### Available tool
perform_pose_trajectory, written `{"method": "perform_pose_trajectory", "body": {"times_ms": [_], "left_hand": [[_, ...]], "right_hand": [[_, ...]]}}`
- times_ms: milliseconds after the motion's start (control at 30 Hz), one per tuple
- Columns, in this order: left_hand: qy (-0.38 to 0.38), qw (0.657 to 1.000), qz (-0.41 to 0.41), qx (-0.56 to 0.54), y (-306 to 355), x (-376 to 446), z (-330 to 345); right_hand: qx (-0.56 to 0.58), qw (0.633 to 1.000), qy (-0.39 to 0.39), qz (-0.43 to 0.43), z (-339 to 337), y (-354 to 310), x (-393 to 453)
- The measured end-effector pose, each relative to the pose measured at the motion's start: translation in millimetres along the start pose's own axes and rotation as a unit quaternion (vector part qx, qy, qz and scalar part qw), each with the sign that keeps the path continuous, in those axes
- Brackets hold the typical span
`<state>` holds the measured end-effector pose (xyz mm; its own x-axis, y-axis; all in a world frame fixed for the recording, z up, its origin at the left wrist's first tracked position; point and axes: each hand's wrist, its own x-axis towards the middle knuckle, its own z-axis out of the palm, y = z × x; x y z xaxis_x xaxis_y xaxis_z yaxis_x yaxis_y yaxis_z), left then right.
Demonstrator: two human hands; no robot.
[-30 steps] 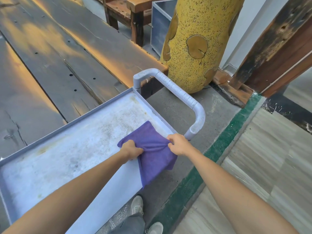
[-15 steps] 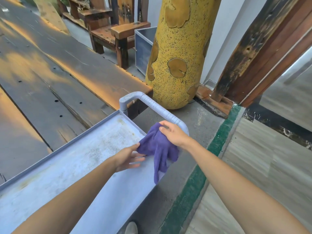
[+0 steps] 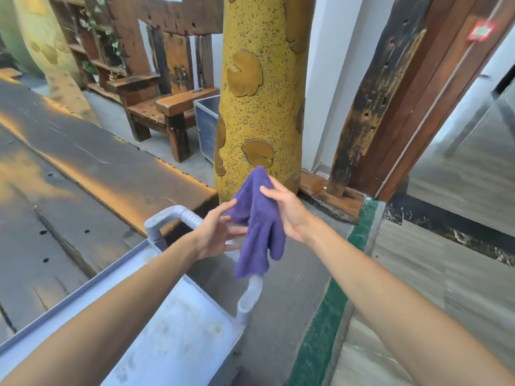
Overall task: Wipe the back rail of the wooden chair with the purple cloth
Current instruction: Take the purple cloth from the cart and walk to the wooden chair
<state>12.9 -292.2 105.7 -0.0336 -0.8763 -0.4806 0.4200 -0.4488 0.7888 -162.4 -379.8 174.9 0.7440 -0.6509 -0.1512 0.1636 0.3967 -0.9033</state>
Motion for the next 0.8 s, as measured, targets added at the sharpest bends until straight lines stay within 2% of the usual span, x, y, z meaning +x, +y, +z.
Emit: {"method": "perform_pose_trajectory", "body": {"times_ms": [100, 267, 367, 500, 567, 633, 800], "left_hand": [[0.003, 0.999, 0.032, -0.012, 14, 48, 45], [-0.026, 0.994, 0.055, -0.091, 30, 111, 89], [-0.003, 0.996, 0.068, -0.053, 41, 145, 97], [0.093, 0.993, 0.068, -0.010, 60, 189, 90], [0.150, 0.986, 0.072, 0.002, 73, 213, 81], [0.195, 0.978, 0.070, 0.034, 87, 236, 69], [0.242, 0.964, 0.053, 0.098, 128, 304, 37]], "right_hand": [[-0.004, 0.999, -0.032, -0.005, -43, -34, 15], [-0.037, 0.998, -0.049, 0.005, -101, -78, 47], [-0.089, 0.996, -0.021, -0.004, -139, -92, 69], [-0.116, 0.992, 0.050, -0.008, -190, -97, 109], [-0.171, 0.982, 0.083, 0.013, -216, -97, 135], [-0.235, 0.967, 0.084, 0.049, -238, -98, 162], [-0.388, 0.915, 0.077, 0.083, -281, -100, 253]]}}
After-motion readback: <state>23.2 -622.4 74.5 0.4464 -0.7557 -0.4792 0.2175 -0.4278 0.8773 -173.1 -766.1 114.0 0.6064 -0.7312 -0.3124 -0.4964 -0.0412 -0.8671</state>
